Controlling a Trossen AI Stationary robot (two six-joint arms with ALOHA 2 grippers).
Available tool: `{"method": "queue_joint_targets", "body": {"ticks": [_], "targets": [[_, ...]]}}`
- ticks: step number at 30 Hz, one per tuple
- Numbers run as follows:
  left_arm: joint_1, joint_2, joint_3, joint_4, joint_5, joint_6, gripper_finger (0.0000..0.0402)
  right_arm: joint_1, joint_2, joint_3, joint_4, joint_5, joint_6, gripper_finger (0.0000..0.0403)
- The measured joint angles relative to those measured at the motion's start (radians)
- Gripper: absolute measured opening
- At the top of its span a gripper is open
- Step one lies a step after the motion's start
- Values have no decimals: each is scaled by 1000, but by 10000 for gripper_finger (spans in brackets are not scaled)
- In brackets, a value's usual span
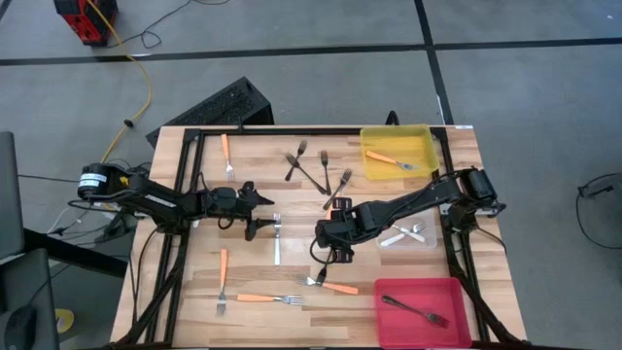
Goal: Sort silverware by color (type)
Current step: Put the white fork into the transparent bin
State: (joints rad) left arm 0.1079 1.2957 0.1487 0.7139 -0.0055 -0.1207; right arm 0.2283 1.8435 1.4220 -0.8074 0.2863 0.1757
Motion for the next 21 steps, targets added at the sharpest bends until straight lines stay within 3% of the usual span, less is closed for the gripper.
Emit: {"method": "queue_joint_targets", "body": {"ticks": [9, 21], "targets": [[5, 1, -82, 178, 0, -35, 290, 0, 0, 0, 30, 0, -1, 230], [5, 27, -77, 173, 0, -48, 290, 0, 0, 0, 31, -1, -17, 230]]}}
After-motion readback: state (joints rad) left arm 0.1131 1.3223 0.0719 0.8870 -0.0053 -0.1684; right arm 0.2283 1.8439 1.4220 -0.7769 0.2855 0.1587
